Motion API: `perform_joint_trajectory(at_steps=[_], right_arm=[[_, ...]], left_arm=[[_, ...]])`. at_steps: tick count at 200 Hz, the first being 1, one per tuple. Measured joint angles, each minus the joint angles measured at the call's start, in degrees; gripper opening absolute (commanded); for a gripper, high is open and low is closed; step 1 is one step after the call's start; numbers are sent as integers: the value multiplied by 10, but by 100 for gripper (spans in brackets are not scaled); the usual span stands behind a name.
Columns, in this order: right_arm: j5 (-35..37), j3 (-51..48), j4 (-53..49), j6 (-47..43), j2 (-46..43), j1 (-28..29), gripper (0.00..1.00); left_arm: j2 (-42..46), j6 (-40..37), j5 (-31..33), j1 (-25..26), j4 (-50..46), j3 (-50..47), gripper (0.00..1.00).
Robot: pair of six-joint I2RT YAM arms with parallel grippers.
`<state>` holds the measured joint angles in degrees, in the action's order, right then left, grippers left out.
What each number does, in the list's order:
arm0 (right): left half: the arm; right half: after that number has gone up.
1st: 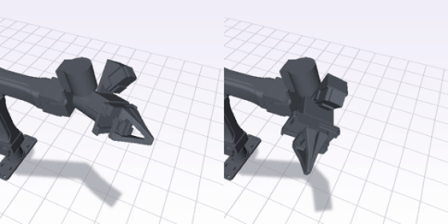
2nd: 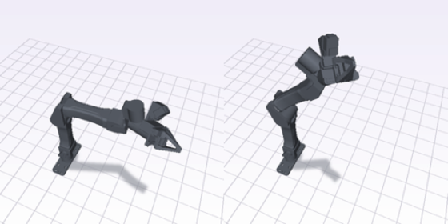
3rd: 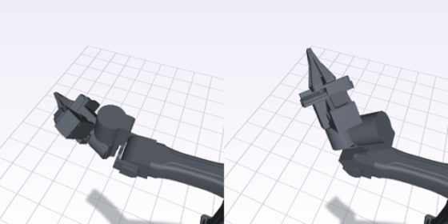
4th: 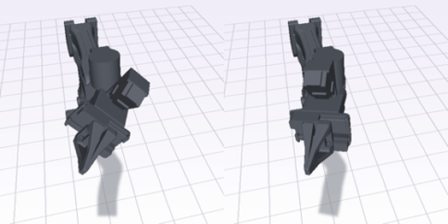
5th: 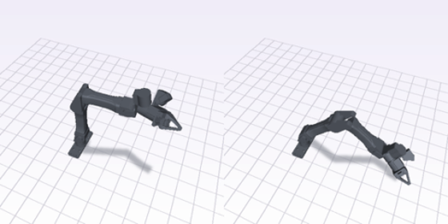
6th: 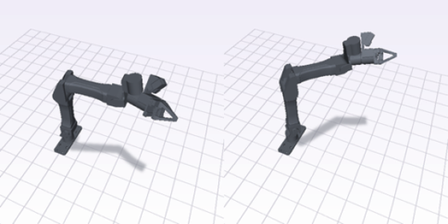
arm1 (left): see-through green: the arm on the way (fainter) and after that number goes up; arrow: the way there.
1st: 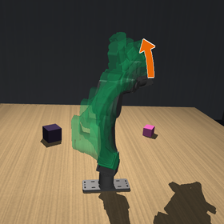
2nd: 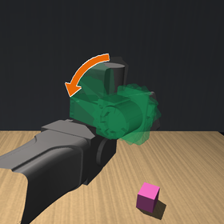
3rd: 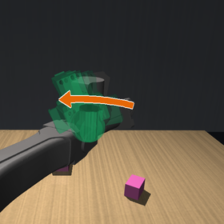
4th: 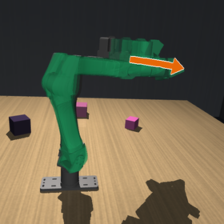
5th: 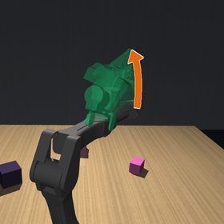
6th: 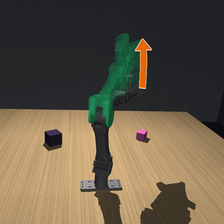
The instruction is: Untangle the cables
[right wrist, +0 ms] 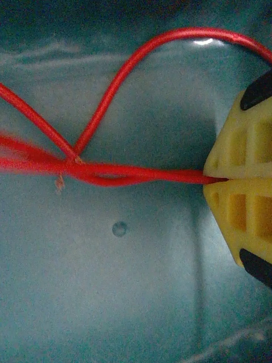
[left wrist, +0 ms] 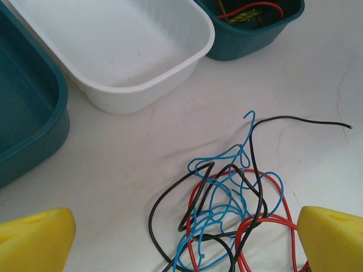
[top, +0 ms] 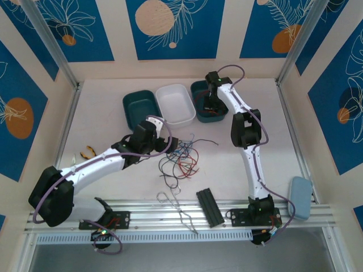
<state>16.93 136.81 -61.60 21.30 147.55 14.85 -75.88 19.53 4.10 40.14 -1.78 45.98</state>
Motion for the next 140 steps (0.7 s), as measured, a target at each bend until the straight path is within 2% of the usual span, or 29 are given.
perform_joint_trajectory(at_steps=[73, 105, 140], right_arm=[[1, 49, 3, -22, 31, 2, 0], [-3, 84, 1, -31, 41, 4, 25], [14, 85, -2, -44, 30, 11, 33]], left_arm=[[-1, 1, -4, 0, 0, 6, 100], [-1, 1, -6, 0, 0, 6, 100], [-1, 2, -6, 0, 0, 6, 100]])
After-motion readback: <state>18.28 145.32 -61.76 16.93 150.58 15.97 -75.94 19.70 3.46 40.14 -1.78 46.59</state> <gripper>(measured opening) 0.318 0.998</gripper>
